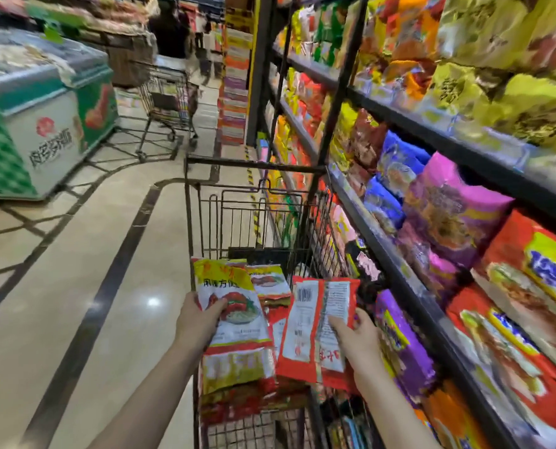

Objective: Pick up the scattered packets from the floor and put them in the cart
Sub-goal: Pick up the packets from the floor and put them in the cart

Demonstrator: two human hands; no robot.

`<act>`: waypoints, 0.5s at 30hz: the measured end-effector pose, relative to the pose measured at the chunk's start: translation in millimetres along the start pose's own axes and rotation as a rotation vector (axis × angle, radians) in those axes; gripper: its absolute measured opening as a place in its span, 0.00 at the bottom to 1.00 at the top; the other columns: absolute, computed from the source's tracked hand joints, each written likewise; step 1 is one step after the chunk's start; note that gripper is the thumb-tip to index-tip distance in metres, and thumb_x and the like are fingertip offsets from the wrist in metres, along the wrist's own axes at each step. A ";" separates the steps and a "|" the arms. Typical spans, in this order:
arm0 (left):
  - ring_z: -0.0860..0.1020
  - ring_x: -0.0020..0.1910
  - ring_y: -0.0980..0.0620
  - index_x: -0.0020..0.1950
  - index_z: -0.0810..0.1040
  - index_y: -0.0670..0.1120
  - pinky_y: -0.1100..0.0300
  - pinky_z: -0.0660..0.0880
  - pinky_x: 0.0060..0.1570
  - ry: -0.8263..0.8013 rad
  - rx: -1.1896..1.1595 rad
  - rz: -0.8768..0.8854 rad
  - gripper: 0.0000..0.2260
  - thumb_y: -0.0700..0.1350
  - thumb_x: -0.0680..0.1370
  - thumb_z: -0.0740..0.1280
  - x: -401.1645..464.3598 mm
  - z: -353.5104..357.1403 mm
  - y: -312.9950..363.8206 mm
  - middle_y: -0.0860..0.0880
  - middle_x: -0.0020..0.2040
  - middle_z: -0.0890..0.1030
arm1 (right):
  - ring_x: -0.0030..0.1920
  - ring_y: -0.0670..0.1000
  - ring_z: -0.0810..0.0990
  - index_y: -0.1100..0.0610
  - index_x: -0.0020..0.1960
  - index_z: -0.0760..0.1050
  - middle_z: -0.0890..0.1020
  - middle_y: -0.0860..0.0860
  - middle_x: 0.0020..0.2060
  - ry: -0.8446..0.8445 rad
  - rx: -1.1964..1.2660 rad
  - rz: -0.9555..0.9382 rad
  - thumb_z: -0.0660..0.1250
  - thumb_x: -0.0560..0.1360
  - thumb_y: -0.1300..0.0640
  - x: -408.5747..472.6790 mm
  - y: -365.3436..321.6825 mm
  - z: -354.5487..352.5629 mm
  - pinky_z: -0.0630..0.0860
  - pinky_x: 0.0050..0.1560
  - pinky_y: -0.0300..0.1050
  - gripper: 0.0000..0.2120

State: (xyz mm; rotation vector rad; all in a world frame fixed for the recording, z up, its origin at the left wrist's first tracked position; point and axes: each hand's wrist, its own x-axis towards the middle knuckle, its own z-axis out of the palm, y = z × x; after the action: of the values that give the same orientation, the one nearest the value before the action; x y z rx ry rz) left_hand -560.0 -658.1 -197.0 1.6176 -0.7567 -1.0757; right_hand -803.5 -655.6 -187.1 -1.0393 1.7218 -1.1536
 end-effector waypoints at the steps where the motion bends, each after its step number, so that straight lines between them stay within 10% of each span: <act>1: 0.79 0.49 0.42 0.50 0.73 0.45 0.45 0.76 0.53 0.016 0.022 -0.011 0.16 0.50 0.69 0.73 19.0 7.9 -0.7 0.42 0.50 0.80 | 0.47 0.55 0.81 0.58 0.54 0.74 0.82 0.55 0.48 -0.029 -0.010 0.011 0.68 0.73 0.64 23.5 -1.8 11.1 0.77 0.55 0.51 0.10; 7: 0.79 0.49 0.42 0.53 0.74 0.41 0.50 0.76 0.50 0.047 0.122 -0.087 0.24 0.55 0.64 0.71 131.0 57.4 -9.6 0.45 0.47 0.80 | 0.47 0.52 0.79 0.58 0.54 0.75 0.82 0.55 0.51 -0.152 -0.086 0.057 0.68 0.74 0.62 164.6 6.0 81.3 0.73 0.50 0.45 0.09; 15: 0.75 0.47 0.46 0.54 0.67 0.43 0.59 0.67 0.41 0.132 0.233 -0.232 0.11 0.45 0.77 0.67 257.5 90.9 -57.2 0.43 0.52 0.77 | 0.49 0.55 0.80 0.59 0.53 0.74 0.82 0.60 0.52 -0.347 -0.240 0.123 0.68 0.74 0.63 302.4 62.7 171.4 0.75 0.50 0.47 0.09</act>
State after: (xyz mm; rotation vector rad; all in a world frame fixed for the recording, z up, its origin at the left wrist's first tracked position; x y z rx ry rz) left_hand -540.0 -901.1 -332.6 1.9928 -0.6359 -1.0596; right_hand -761.7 -969.6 -343.2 -1.1812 1.6415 -0.6540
